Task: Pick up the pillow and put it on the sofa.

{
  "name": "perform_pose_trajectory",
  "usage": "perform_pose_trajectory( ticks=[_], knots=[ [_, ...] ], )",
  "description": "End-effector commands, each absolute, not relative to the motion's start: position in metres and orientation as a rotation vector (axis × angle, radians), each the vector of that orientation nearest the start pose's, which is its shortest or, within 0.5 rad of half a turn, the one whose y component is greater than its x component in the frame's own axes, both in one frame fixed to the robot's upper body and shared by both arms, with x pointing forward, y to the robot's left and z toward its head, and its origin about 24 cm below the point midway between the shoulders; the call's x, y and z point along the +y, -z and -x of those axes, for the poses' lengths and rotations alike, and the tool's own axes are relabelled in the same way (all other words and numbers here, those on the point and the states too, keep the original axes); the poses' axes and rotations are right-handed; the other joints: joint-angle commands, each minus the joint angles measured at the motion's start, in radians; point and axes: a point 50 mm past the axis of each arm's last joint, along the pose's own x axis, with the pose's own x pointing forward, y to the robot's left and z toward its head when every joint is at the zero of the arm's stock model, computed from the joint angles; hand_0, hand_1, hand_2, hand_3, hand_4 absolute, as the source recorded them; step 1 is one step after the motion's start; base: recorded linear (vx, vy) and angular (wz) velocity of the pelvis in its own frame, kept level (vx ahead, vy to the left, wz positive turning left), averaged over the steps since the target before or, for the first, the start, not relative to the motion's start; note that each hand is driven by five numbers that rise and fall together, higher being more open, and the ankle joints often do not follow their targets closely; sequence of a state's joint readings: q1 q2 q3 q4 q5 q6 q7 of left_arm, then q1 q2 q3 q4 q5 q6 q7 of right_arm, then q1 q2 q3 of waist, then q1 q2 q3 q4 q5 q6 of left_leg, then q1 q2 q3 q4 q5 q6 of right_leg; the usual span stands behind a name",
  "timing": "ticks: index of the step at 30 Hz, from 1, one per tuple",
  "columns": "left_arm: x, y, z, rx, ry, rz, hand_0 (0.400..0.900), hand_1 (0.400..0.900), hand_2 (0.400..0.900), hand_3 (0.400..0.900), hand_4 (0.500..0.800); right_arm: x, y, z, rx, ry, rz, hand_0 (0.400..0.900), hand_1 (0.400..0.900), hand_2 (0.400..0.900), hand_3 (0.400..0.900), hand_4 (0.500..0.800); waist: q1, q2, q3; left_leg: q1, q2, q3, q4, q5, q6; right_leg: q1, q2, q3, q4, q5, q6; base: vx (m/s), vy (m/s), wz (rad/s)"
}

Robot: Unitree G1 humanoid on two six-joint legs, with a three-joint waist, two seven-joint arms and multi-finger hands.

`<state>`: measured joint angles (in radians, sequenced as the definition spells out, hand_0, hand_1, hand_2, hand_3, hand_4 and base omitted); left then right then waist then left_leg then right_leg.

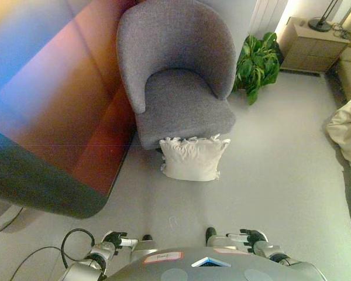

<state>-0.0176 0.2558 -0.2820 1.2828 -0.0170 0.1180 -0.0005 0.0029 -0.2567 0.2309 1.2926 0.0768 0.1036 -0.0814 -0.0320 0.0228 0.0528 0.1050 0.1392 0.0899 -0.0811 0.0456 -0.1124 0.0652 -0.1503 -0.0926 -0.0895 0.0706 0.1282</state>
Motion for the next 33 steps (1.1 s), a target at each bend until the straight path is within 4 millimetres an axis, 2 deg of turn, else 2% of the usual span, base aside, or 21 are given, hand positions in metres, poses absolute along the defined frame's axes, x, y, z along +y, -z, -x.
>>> perform_pose_trajectory(
  ticks=[1, 5, 6, 8, 10, 13, 15, 18, 19, 21, 23, 25, 26, 27, 28, 30, 31, 32, 33],
  knots=[
    [0.232, 0.165, -0.085, 1.388, 0.047, -0.391, 0.900, 0.900, 0.900, 0.900, 0.800, -0.248, 0.163, -0.076, 1.408, 0.111, 0.405, 0.900, 0.900, 0.900, 0.900, 0.800, -0.037, -0.002, 0.057, -0.020, -0.102, 0.016, 0.019, -0.050, 0.092, -0.028, 0.131, 0.046, 0.097, -0.085, -0.071, 0.00, -0.107, 0.21],
    [0.229, 0.165, -0.090, 1.376, 0.025, -0.373, 0.900, 0.900, 0.900, 0.900, 0.800, -0.253, 0.161, -0.079, 1.410, 0.140, 0.404, 0.900, 0.900, 0.900, 0.900, 0.800, -0.049, -0.017, 0.075, -0.078, -0.081, 0.011, 0.160, -0.072, 0.080, -0.067, 0.123, 0.052, 0.138, -0.090, -0.092, -0.01, -0.118, 0.09],
    [0.229, 0.165, -0.091, 1.370, 0.002, -0.345, 0.900, 0.900, 0.900, 0.900, 0.800, -0.257, 0.160, -0.079, 1.411, 0.148, 0.417, 0.900, 0.900, 0.900, 0.900, 0.800, -0.053, -0.038, 0.089, -0.133, -0.059, 0.027, 0.310, -0.066, 0.081, -0.080, 0.105, 0.050, 0.154, -0.087, -0.107, 0.03, -0.147, -0.13],
    [0.230, 0.165, -0.090, 1.369, -0.022, -0.320, 0.900, 0.900, 0.900, 0.900, 0.800, -0.260, 0.159, -0.078, 1.418, 0.149, 0.433, 0.900, 0.900, 0.900, 0.900, 0.800, -0.049, -0.047, 0.100, -0.188, -0.046, 0.017, 0.413, -0.048, 0.087, -0.082, 0.104, 0.056, 0.170, -0.090, -0.119, 0.09, -0.156, -0.30],
    [0.232, 0.166, -0.082, 1.385, -0.043, -0.297, 0.900, 0.900, 0.900, 0.900, 0.800, -0.265, 0.159, -0.073, 1.436, 0.157, 0.437, 0.900, 0.900, 0.900, 0.900, 0.800, -0.023, -0.044, 0.117, -0.274, -0.044, -0.005, 0.469, 0.003, 0.087, -0.054, 0.117, 0.084, 0.187, -0.116, -0.126, 0.25, -0.079, -0.50],
    [0.232, 0.168, -0.068, 1.416, -0.052, -0.286, 0.900, 0.900, 0.900, 0.900, 0.800, -0.271, 0.158, -0.069, 1.447, 0.158, 0.447, 0.900, 0.900, 0.900, 0.900, 0.800, 0.011, -0.014, 0.141, -0.329, -0.031, -0.001, 0.386, 0.093, 0.061, 0.011, 0.150, 0.105, 0.189, -0.160, -0.124, 0.37, 0.052, -0.45],
    [0.233, 0.169, -0.058, 1.442, -0.049, -0.276, 0.900, 0.900, 0.900, 0.900, 0.800, -0.273, 0.157, -0.069, 1.445, 0.149, 0.454, 0.900, 0.900, 0.900, 0.900, 0.800, 0.042, 0.014, 0.146, -0.366, -0.024, 0.005, 0.255, 0.179, 0.030, 0.073, 0.173, 0.122, 0.175, -0.187, -0.120, 0.51, 0.124, -0.60],
    [0.232, 0.172, -0.042, 1.488, -0.054, -0.246, 0.900, 0.900, 0.900, 0.900, 0.800, -0.275, 0.156, -0.068, 1.436, 0.119, 0.470, 0.900, 0.900, 0.900, 0.900, 0.800, 0.089, 0.029, 0.148, -0.406, 0.003, -0.005, 0.065, 0.263, -0.005, 0.172, 0.166, 0.153, 0.151, -0.236, -0.113, 0.61, 0.178, -0.78],
    [0.231, 0.172, -0.039, 1.498, -0.056, -0.239, 0.900, 0.900, 0.900, 0.900, 0.800, -0.275, 0.156, -0.067, 1.435, 0.109, 0.472, 0.900, 0.900, 0.900, 0.900, 0.800, 0.096, 0.026, 0.151, -0.406, 0.005, -0.007, 0.043, 0.278, -0.011, 0.191, 0.158, 0.158, 0.152, -0.255, -0.112, 0.62, 0.197, -0.74],
    [0.230, 0.173, -0.031, 1.516, -0.067, -0.218, 0.900, 0.900, 0.900, 0.900, 0.800, -0.273, 0.157, -0.067, 1.423, 0.074, 0.482, 0.900, 0.900, 0.900, 0.900, 0.800, 0.119, 0.042, 0.145, -0.450, 0.040, -0.019, 0.017, 0.313, -0.034, 0.233, 0.155, 0.167, 0.177, -0.322, -0.107, 0.62, 0.216, -0.62],
    [0.228, 0.174, -0.027, 1.525, -0.071, -0.212, 0.900, 0.900, 0.900, 0.900, 0.800, -0.271, 0.158, -0.068, 1.409, 0.047, 0.482, 0.900, 0.900, 0.900, 0.900, 0.800, 0.128, 0.049, 0.137, -0.472, 0.059, 0.009, 0.020, 0.327, -0.042, 0.264, 0.142, 0.160, 0.216, -0.386, -0.097, 0.61, 0.268, -0.32],
    [0.229, 0.174, -0.025, 1.535, -0.073, -0.213, 0.900, 0.900, 0.900, 0.900, 0.800, -0.267, 0.159, -0.069, 1.400, 0.030, 0.472, 0.900, 0.900, 0.900, 0.900, 0.800, 0.139, 0.052, 0.123, -0.476, 0.065, 0.055, 0.053, 0.313, -0.034, 0.301, 0.115, 0.146, 0.256, -0.437, -0.075, 0.66, 0.371, -0.10],
    [0.229, 0.173, -0.026, 1.542, -0.071, -0.219, 0.900, 0.900, 0.900, 0.900, 0.800, -0.265, 0.159, -0.070, 1.393, 0.037, 0.478, 0.900, 0.900, 0.900, 0.900, 0.800, 0.141, 0.047, 0.111, -0.500, 0.086, 0.137, 0.040, 0.196, 0.000, 0.318, 0.088, 0.125, 0.290, -0.414, -0.052, 0.69, 0.434, 0.02],
    [0.232, 0.173, -0.026, 1.546, -0.066, -0.241, 0.900, 0.900, 0.900, 0.900, 0.800, -0.262, 0.160, -0.073, 1.394, 0.036, 0.486, 0.900, 0.900, 0.900, 0.900, 0.800, 0.154, 0.034, 0.099, -0.501, 0.073, 0.143, 0.079, 0.206, -0.001, 0.331, 0.055, 0.123, 0.318, -0.427, -0.036, 0.68, 0.419, 0.13],
    [0.236, 0.172, -0.029, 1.533, -0.064, -0.255, 0.900, 0.900, 0.900, 0.900, 0.800, -0.260, 0.160, -0.074, 1.396, 0.032, 0.479, 0.900, 0.900, 0.900, 0.900, 0.800, 0.161, 0.030, 0.096, -0.524, 0.072, 0.130, 0.170, 0.224, -0.004, 0.335, 0.047, 0.118, 0.342, -0.443, -0.039, 0.56, 0.295, 0.19],
    [0.240, 0.170, -0.036, 1.500, -0.059, -0.261, 0.900, 0.900, 0.900, 0.900, 0.800, -0.259, 0.160, -0.075, 1.388, 0.023, 0.463, 0.900, 0.900, 0.900, 0.900, 0.800, 0.161, 0.020, 0.089, -0.565, 0.067, 0.115, 0.281, 0.222, -0.002, 0.334, 0.027, 0.093, 0.376, -0.417, -0.032, 0.48, 0.261, 0.25],
    [0.241, 0.169, -0.044, 1.492, -0.041, -0.276, 0.900, 0.900, 0.900, 0.900, 0.800, -0.257, 0.160, -0.081, 1.373, 0.016, 0.481, 0.900, 0.900, 0.900, 0.900, 0.800, 0.167, 0.002, 0.077, -0.544, 0.050, 0.137, 0.288, 0.184, 0.038, 0.331, -0.025, 0.059, 0.419, -0.282, 0.009, 0.47, 0.298, 0.16],
    [0.242, 0.169, -0.047, 1.488, -0.036, -0.287, 0.900, 0.900, 0.900, 0.900, 0.800, -0.257, 0.159, -0.083, 1.369, 0.023, 0.475, 0.900, 0.900, 0.900, 0.900, 0.800, 0.169, -0.007, 0.074, -0.531, 0.031, 0.133, 0.287, 0.163, 0.053, 0.319, -0.049, 0.055, 0.453, -0.210, 0.022, 0.51, 0.346, 0.25],
    [0.246, 0.167, -0.052, 1.471, -0.033, -0.314, 0.900, 0.900, 0.900, 0.900, 0.800, -0.257, 0.158, -0.088, 1.355, 0.045, 0.444, 0.900, 0.900, 0.900, 0.900, 0.800, 0.161, -0.021, 0.074, -0.501, -0.015, 0.118, 0.284, 0.111, 0.086, 0.271, -0.075, 0.055, 0.530, -0.121, 0.035, 0.29, 0.202, 0.17]
  ],
)
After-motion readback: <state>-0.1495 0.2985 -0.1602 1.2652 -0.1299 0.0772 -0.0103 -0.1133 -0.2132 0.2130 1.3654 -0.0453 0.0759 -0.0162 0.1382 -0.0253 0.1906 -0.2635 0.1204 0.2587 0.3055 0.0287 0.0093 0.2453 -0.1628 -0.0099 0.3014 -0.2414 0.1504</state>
